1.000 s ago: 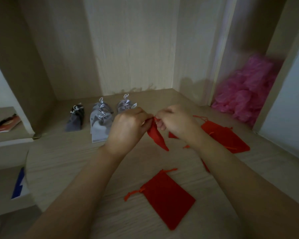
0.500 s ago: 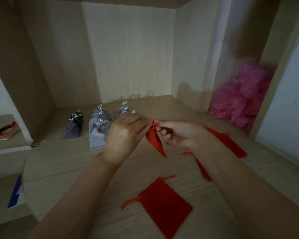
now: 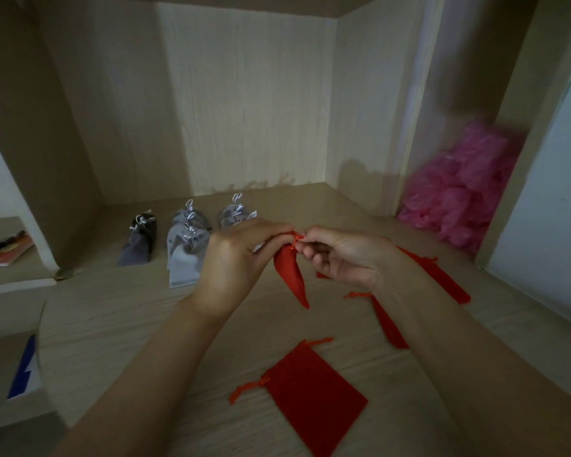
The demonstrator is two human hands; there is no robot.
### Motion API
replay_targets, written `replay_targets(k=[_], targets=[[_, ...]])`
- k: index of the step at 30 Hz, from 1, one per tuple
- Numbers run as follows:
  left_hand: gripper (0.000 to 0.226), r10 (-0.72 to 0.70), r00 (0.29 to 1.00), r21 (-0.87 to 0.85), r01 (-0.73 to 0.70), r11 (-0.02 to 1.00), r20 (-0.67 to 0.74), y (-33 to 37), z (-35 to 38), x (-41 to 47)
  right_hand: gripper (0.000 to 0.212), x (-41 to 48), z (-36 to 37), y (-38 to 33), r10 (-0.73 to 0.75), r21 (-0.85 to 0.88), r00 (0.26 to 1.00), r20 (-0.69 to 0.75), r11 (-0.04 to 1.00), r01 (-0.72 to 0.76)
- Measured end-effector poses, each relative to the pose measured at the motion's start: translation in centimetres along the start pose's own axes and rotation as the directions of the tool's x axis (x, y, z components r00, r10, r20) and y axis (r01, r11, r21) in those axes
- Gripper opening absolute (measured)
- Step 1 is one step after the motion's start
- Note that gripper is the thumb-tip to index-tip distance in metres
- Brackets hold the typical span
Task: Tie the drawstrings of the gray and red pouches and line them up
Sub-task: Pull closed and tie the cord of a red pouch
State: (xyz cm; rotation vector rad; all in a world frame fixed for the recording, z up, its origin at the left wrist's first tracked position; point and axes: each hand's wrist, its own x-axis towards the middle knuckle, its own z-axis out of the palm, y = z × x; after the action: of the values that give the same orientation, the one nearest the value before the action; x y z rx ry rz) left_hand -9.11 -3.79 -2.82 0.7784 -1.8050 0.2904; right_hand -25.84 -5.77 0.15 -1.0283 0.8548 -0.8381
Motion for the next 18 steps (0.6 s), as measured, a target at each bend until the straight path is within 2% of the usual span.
replay_targets(k=[2, 7, 9, 13, 15, 18], targets=[[0.017, -0.106, 0.993, -0.059, 0.103, 0.993, -0.053, 0.5, -0.2, 0.2, 0.035, 0.1, 0.0, 0.1, -0.052, -0.024, 0.997, 0.05, 0.998, 0.053], [0.008, -0.274, 0.959, -0.223, 0.252, 0.942, -0.074, 0.8, -0.8, 0.5, 0.009, 0.0, 0.5, 0.1, -0.313, -0.137, 0.943, 0.117, 0.935, 0.327], [0.017, -0.342, 0.938, -0.285, 0.311, 0.907, -0.064, 0.7, -0.8, 0.6, 0.01, -0.2, 0.6, -0.1, -0.405, -0.243, 0.905, 0.131, 0.872, 0.426], [0.015, -0.409, 0.912, -0.368, 0.377, 0.85, -0.01, 0.7, -0.7, 0.6, 0.02, -0.8, 1.0, -0.5, -0.587, -0.469, 0.797, 0.141, 0.669, 0.576], [0.012, -0.426, 0.905, -0.424, 0.389, 0.818, 0.01, 0.7, -0.8, 0.7, 0.021, -0.8, 1.1, -0.6, -0.629, -0.498, 0.762, 0.155, 0.616, 0.61], [0.011, -0.433, 0.901, -0.488, 0.396, 0.778, 0.041, 0.8, -0.8, 0.7, 0.019, -0.8, 0.9, -0.8, -0.625, -0.516, 0.759, 0.184, 0.595, 0.616]])
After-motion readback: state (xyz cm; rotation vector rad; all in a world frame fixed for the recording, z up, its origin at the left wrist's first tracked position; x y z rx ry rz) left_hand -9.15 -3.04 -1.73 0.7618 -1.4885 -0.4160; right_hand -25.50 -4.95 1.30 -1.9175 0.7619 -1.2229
